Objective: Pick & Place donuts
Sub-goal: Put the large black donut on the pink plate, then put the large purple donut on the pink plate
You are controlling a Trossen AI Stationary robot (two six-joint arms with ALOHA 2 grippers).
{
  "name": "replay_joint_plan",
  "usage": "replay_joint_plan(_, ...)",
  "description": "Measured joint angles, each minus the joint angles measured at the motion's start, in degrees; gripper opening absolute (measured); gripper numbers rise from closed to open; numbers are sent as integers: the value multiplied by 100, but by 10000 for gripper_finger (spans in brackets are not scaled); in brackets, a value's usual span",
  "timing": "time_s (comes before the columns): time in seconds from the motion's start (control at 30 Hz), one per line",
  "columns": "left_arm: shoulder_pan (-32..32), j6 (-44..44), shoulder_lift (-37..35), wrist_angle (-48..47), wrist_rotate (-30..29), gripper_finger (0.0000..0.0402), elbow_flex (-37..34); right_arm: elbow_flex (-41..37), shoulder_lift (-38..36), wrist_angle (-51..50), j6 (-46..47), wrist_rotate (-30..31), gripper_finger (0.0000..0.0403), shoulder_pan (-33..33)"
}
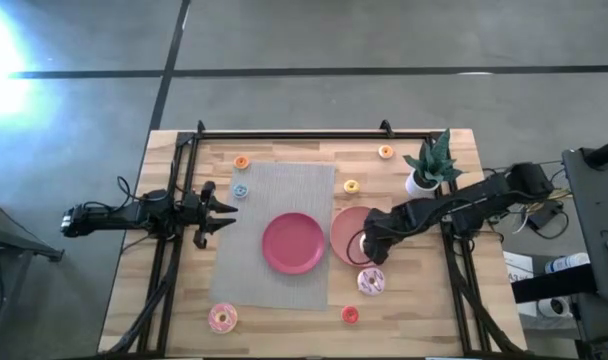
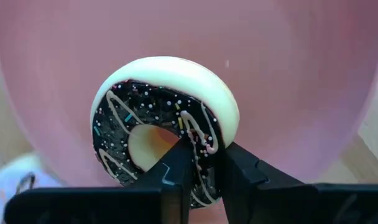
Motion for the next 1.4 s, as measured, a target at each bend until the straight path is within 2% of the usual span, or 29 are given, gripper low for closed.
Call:
replay_joint_plan(0.1, 0, -2, 3, 2, 1, 117, 0, 0, 60, 245, 86, -159, 79, -3)
replay_joint_plan(0.23, 0, -2, 3, 2, 2, 117, 0, 0, 25, 196, 207, -261, 130, 30)
replay_joint_plan(0.4, 0, 0, 3, -1, 1, 117, 0, 0, -106, -114, 53, -285, 200, 71)
replay_joint_plan(0.57, 0, -2, 3, -1, 2, 117, -1, 0, -332, -579, -151, -164, 239, 69)
replay_joint_plan(0.73, -2, -1, 5, -1, 0, 117, 0, 13, -690, -667, -490, -84, 254, 147)
replay_joint_plan(0.97, -2, 0, 7, -1, 0, 117, 0, 133, -1302, -670, -1125, 252, 256, 662)
replay_joint_plan(1.1, -2, 5, 10, -1, -4, 117, 0, 133, -1410, -703, -430, 145, 256, 707)
replay_joint_plan(1.27, 2, 437, 12, 112, -634, 117, 0, 133, -1567, -606, 248, 135, 252, 710)
replay_joint_plan(1.4, 2, 374, 23, 146, -768, 117, 0, 133, -1705, -595, 557, 142, 246, 717)
